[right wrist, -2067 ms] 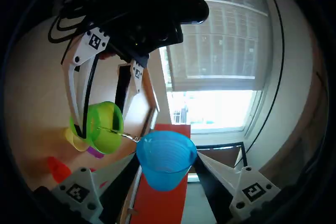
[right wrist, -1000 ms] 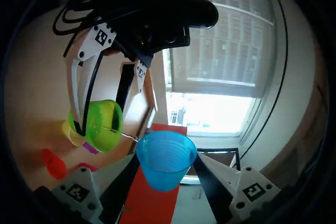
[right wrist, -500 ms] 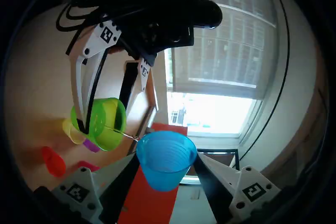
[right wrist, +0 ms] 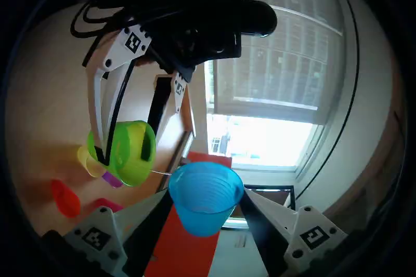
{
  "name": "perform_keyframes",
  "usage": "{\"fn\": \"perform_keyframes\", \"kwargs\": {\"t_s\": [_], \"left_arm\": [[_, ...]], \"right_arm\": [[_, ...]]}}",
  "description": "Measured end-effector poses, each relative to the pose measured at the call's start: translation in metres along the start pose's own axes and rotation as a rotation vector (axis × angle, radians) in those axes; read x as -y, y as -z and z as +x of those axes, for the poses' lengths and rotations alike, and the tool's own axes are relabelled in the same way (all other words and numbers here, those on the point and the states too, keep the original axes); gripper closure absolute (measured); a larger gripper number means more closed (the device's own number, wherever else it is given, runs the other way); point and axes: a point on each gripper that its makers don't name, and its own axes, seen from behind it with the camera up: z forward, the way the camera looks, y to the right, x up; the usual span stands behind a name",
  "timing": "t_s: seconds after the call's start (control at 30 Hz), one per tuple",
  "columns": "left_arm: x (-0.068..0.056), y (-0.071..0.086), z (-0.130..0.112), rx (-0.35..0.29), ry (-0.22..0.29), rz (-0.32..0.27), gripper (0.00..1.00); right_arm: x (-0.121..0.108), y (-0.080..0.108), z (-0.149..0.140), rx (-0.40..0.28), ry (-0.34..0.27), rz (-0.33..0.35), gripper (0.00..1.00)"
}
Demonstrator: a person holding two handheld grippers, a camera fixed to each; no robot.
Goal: Pour water
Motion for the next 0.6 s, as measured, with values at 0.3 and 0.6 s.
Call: {"fn": "perform_keyframes", "kwargs": {"t_s": [0.3,0.6], "left_arm": [[0.0001,0.0004,0.0004,0.0,-0.002,0.001,0.13],[0.0005,0.0003,0.001,-0.002,-0.001,0.003,0.13]], "right_arm": [[-0.0005,-0.0016,0.003,-0.005,-0.002,-0.003,0.1],[-0.0044,-0.0024,0.0028,-0.013,-0.027,-0.009,0.1]]}}
